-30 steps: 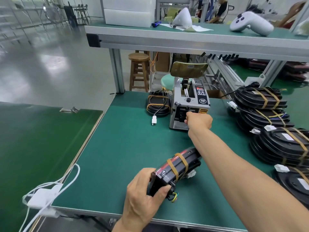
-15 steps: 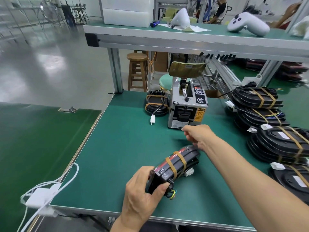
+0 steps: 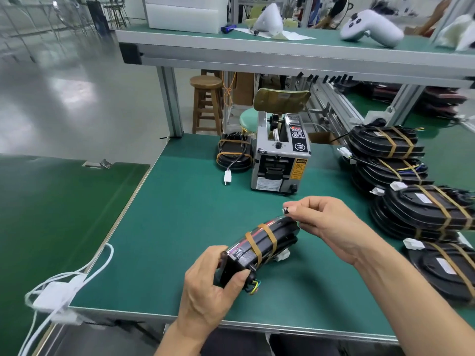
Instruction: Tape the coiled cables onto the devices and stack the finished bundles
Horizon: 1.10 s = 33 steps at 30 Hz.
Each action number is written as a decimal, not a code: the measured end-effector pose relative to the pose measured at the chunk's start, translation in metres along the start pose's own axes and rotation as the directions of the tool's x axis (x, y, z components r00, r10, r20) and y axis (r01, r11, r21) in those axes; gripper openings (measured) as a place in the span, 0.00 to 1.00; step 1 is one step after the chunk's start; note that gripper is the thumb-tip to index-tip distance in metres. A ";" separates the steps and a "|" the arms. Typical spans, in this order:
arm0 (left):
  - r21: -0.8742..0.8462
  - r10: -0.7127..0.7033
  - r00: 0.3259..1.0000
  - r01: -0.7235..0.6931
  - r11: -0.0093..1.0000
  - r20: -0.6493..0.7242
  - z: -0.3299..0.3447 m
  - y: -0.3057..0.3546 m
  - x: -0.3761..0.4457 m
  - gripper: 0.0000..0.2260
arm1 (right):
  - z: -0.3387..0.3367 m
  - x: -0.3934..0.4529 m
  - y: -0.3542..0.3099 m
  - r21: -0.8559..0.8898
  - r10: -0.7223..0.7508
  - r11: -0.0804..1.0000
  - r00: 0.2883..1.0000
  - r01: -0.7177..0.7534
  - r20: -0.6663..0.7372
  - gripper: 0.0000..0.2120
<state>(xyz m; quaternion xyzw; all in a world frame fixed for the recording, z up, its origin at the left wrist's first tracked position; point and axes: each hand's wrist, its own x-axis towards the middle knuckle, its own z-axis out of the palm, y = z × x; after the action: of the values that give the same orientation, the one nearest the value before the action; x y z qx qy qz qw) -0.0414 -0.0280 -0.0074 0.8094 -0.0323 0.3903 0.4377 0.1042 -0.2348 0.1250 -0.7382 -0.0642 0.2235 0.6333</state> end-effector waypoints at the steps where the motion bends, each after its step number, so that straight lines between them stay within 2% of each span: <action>1: -0.004 0.002 1.000 -0.002 1.000 -0.001 0.000 0.000 0.000 0.17 | -0.001 0.000 0.002 -0.014 0.005 1.000 1.000 -0.005 -0.001 0.08; 7: -0.017 0.025 1.000 -0.025 1.000 0.006 0.001 -0.002 0.000 0.15 | -0.003 0.002 0.009 -0.071 0.009 0.997 0.999 -0.005 0.048 0.04; 14: -0.022 0.039 0.999 -0.039 0.999 0.015 0.001 -0.004 0.000 0.15 | -0.001 0.005 0.010 -0.148 0.009 0.989 0.999 -0.004 0.032 0.03; 33: -0.023 0.051 0.999 -0.050 0.998 0.015 0.001 -0.004 -0.001 0.14 | 0.003 0.005 0.007 -0.220 0.005 0.975 1.000 -0.009 -0.018 0.05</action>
<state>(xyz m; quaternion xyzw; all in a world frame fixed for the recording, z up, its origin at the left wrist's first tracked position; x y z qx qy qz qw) -0.0399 -0.0263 -0.0110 0.8062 -0.0605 0.3946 0.4367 0.1060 -0.2313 0.1172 -0.8059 -0.0804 0.2107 0.5475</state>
